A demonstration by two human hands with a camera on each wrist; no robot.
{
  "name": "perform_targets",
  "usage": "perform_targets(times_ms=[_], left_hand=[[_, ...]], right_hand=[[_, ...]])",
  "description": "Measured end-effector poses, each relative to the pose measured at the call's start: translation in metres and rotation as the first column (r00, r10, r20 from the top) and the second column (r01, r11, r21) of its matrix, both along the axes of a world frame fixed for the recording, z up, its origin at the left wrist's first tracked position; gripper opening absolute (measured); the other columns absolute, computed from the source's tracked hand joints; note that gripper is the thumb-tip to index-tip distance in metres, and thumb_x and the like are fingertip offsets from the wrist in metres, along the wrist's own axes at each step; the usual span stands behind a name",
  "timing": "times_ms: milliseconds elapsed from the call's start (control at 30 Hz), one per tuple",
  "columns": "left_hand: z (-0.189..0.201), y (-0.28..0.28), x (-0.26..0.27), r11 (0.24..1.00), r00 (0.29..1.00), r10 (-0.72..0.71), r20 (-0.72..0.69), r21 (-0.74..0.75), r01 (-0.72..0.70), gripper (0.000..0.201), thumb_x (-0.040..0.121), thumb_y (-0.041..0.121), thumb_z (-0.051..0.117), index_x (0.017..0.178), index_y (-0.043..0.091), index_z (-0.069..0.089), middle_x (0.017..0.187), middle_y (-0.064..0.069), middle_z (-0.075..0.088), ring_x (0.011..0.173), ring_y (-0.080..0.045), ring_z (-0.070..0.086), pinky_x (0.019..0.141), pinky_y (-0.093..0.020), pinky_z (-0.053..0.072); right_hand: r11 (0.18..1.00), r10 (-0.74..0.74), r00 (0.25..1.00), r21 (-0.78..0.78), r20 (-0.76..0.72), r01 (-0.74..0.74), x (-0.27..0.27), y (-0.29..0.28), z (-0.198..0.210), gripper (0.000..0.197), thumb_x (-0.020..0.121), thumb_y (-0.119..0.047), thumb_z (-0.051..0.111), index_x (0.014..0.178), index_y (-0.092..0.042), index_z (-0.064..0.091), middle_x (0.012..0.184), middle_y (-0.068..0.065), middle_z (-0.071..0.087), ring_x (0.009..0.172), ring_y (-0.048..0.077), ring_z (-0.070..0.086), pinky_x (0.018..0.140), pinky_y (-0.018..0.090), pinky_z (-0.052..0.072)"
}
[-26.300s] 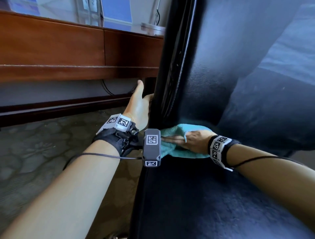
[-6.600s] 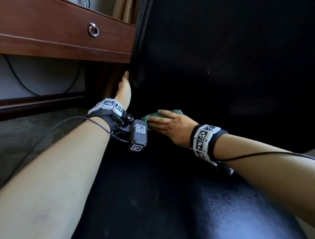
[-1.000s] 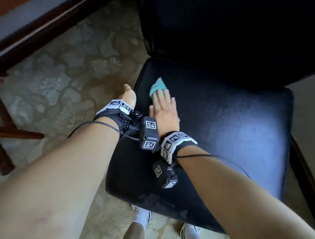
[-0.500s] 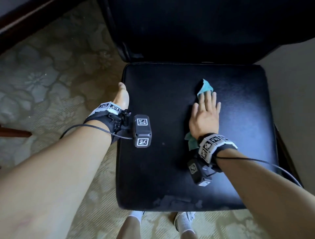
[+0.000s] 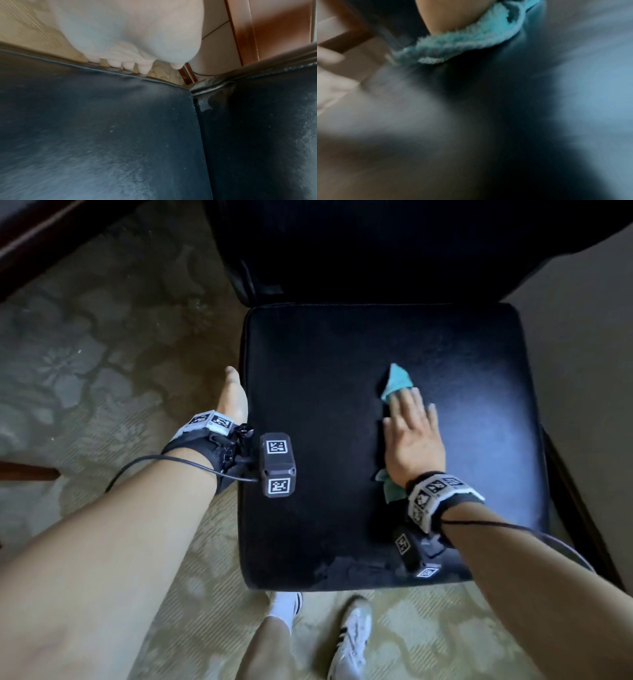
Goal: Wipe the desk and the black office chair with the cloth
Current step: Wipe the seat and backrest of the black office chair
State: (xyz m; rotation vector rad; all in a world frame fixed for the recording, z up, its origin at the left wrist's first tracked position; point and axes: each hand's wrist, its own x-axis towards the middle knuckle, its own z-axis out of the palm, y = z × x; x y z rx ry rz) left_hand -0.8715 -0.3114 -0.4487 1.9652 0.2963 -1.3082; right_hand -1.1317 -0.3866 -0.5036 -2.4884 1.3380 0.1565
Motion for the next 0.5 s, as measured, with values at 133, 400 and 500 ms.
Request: perform_targets(times_ms=[133, 400, 500], left_hand=[[-0.014, 0.034, -0.015, 0.997, 0.998, 0.053, -0.013, -0.049, -0.054, 0.075, 0.094, 0.066, 0.023, 0.151, 0.018, 0.024, 0.158, -0.008, 0.023, 0.143, -0.028, 0.026, 0.117, -0.045, 0.020], [-0.024, 0.107, -0.034, 0.977, 0.977, 0.202, -0.064, -0.052, -0.205, 0.080, 0.093, 0.069, 0.023, 0.150, 0.013, 0.028, 0.153, -0.013, 0.032, 0.141, -0.028, 0.032, 0.111, -0.040, 0.027], [-0.019, 0.120, -0.044, 0.982, 0.983, 0.172, -0.056, -0.070, -0.176, 0.078, 0.096, 0.064, 0.022, 0.147, 0.006, 0.032, 0.153, -0.016, 0.032, 0.140, -0.030, 0.033, 0.109, -0.041, 0.029]], right_hand=[[0.961, -0.264, 0.964, -0.083, 0.021, 0.265, -0.049, -0.004, -0.005, 0.058, 0.100, -0.033, 0.017, 0.149, -0.005, 0.029, 0.158, 0.011, 0.019, 0.148, 0.027, 0.010, 0.119, 0.046, 0.008], [0.930, 0.367, 0.923, -0.016, 0.117, -0.368, 0.084, 0.154, 0.001, 0.059, 0.099, -0.032, 0.014, 0.151, -0.005, 0.022, 0.160, 0.007, 0.014, 0.148, 0.024, 0.003, 0.119, 0.038, -0.002], [0.860, 0.509, 0.855, -0.013, 0.102, -0.510, 0.081, 0.167, 0.000, 0.056, 0.100, -0.032, 0.024, 0.151, -0.007, 0.023, 0.160, 0.006, 0.016, 0.148, 0.022, 0.008, 0.120, 0.039, 0.001]])
